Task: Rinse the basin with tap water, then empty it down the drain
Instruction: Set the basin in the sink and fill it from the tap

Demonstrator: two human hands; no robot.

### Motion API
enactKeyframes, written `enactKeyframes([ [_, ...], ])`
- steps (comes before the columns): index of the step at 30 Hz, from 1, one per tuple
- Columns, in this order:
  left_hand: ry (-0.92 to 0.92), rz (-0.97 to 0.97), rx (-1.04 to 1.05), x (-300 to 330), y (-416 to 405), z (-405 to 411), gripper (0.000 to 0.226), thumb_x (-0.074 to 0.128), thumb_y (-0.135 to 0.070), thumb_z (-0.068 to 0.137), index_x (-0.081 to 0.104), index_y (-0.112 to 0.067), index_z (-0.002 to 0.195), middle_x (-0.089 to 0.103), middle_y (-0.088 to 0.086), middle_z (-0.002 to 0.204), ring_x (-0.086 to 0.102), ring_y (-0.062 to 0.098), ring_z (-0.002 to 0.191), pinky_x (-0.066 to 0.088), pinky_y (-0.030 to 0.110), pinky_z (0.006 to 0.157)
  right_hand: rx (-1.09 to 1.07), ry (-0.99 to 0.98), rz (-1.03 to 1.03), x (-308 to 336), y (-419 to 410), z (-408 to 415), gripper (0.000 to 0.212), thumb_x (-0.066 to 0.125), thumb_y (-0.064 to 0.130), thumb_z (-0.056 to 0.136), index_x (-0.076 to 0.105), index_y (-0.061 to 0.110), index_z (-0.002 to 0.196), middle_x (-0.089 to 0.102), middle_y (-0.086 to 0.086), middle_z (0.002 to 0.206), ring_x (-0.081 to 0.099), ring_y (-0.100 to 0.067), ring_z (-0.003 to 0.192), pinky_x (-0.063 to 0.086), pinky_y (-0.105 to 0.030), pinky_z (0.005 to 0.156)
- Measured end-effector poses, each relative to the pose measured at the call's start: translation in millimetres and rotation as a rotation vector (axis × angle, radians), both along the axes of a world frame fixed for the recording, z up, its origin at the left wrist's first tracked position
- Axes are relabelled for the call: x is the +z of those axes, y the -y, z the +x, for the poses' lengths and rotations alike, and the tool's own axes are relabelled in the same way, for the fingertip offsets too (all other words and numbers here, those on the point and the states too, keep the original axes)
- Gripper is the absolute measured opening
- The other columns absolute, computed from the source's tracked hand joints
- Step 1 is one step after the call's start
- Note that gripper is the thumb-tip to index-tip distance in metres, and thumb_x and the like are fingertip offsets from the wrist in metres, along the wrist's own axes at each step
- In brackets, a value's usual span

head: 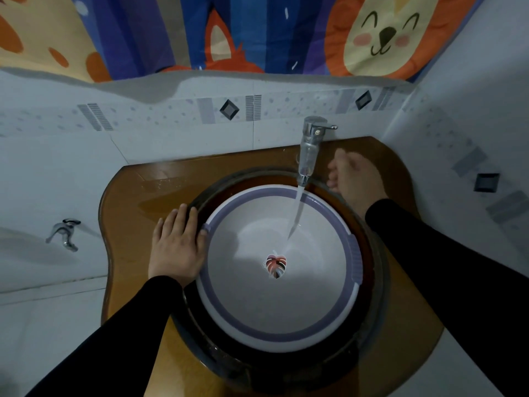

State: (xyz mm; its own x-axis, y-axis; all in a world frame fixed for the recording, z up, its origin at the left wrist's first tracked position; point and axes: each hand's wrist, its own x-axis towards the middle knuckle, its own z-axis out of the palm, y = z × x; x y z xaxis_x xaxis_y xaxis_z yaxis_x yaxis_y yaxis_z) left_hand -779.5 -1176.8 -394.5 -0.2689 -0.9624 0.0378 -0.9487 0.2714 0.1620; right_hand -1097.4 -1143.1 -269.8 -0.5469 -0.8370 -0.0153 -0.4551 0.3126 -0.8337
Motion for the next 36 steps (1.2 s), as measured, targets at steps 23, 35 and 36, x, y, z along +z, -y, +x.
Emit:
enactKeyframes([
  [23, 0.005, -0.001, 0.012, 1, 1, 0, 0.07, 0.006, -0.059, 0.096, 0.026, -0.019, 0.15, 0.022, 0.005, 0.159, 0.016, 0.024, 0.146, 0.009, 0.042, 0.117, 0.075, -0.767, 0.535, -126, -114, -30, 0.071, -0.002, 0.056, 0.093, 0.005, 0.016, 0.151, 0.006, -0.007, 0.16, 0.003, -0.024, 0.146, -0.002, -0.039, 0.116],
  [35, 0.007, 0.019, 0.004, 5, -1, 1, 0.068, 0.012, -0.054, 0.096, 0.027, -0.017, 0.15, 0.022, 0.006, 0.159, 0.016, 0.026, 0.145, 0.009, 0.044, 0.118, 0.057, -0.775, 0.557, -126, -112, -29, 0.073, -0.006, 0.058, 0.092, 0.007, 0.017, 0.151, 0.008, -0.007, 0.16, 0.004, -0.025, 0.146, -0.004, -0.038, 0.114],
  [36, 0.006, 0.019, 0.002, 5, -1, 1, 0.068, 0.012, -0.054, 0.095, 0.027, -0.017, 0.151, 0.022, 0.006, 0.159, 0.016, 0.026, 0.145, 0.009, 0.044, 0.117, 0.056, -0.778, 0.559, -126, -112, -29, 0.072, -0.005, 0.057, 0.092, 0.007, 0.017, 0.151, 0.008, -0.007, 0.16, 0.004, -0.025, 0.146, -0.004, -0.038, 0.114],
])
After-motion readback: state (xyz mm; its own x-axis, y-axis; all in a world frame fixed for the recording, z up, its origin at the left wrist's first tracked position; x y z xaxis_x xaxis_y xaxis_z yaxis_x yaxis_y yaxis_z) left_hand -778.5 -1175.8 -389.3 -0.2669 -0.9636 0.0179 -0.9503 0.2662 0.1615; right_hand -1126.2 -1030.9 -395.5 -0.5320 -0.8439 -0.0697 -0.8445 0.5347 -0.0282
